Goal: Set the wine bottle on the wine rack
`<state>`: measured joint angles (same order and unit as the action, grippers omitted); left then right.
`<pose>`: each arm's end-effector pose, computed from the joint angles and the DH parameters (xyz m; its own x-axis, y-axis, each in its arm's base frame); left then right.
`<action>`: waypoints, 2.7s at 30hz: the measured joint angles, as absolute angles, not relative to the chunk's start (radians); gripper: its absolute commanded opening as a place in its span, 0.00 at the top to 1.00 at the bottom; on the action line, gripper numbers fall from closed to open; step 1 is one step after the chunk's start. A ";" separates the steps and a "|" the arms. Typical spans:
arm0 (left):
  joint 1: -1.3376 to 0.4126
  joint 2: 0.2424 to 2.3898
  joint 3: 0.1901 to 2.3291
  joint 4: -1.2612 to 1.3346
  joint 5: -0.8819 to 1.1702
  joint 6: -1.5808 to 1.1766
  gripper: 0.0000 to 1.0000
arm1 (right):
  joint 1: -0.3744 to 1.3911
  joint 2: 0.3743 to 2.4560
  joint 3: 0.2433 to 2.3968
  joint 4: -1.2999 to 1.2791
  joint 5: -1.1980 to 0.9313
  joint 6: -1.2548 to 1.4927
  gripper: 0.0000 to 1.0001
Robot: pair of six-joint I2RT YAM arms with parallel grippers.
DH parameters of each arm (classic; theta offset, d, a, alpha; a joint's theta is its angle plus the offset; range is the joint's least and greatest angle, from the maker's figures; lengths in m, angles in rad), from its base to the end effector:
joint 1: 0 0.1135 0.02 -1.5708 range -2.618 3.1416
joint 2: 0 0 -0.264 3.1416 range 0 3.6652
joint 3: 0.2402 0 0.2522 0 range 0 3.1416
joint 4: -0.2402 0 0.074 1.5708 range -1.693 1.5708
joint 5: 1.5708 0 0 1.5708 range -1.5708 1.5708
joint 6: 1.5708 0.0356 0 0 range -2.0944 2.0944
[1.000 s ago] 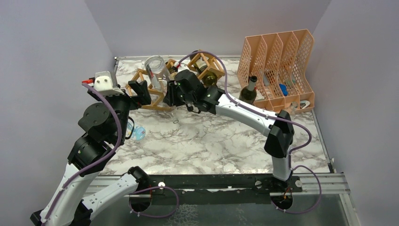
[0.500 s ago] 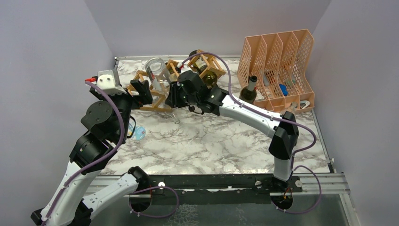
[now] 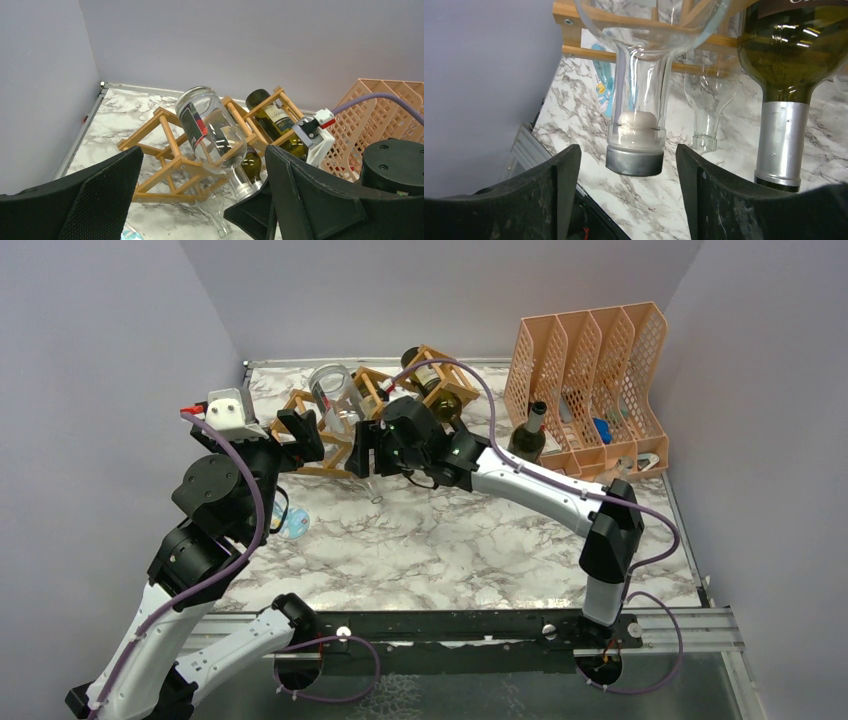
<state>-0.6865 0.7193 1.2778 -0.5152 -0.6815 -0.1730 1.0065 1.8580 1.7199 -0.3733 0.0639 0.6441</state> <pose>0.0907 -0.0453 0.4725 0.0320 -0.1991 -0.9795 0.0111 0.9800 -0.1988 0.2379 0.3716 0.3388 -0.6978 0.0181 -0.7161 -0.4933 0.7127 0.4987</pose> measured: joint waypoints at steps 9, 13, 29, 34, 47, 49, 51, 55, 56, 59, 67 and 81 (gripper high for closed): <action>-0.686 0.719 1.278 -0.515 -0.679 -0.173 0.02 | 1.009 1.751 1.620 -0.331 0.081 0.602 0.17; -0.686 0.719 1.273 -0.515 -0.654 -0.173 0.01 | 1.009 1.636 1.532 -0.305 0.128 0.557 0.18; -0.686 0.719 1.100 -0.511 -0.334 -0.187 0.01 | 0.936 1.251 1.443 -0.420 0.706 0.225 0.15; -0.686 0.724 1.073 -0.492 -0.251 -0.201 0.01 | 0.782 1.234 1.443 -0.472 0.719 0.216 0.12; -0.686 0.748 1.045 -0.455 -0.175 -0.220 0.01 | 0.542 1.346 1.363 -0.498 0.531 0.268 0.22; -0.686 0.755 1.044 -0.451 -0.168 -0.220 0.01 | 0.537 1.365 1.349 -0.496 0.508 0.272 0.29; -0.686 0.764 1.044 -0.450 -0.163 -0.220 0.01 | 0.533 1.367 1.328 -0.495 0.494 0.273 0.36; -0.686 0.788 1.042 -0.450 -0.141 -0.220 0.01 | 0.508 1.367 1.308 -0.495 0.477 0.279 0.53; -0.686 0.795 1.042 -0.450 -0.133 -0.220 0.01 | 0.499 1.367 1.307 -0.495 0.474 0.282 0.58; -0.686 0.817 1.042 -0.449 -0.098 -0.220 0.01 | 0.482 1.367 1.299 -0.490 0.464 0.291 0.74; -0.686 0.864 1.053 -0.421 0.016 -0.223 0.01 | 0.474 1.309 1.258 -0.487 0.396 0.264 0.99; -0.688 1.022 0.994 -0.146 0.350 -0.332 0.02 | 0.474 1.127 1.289 -0.606 -0.056 0.204 0.99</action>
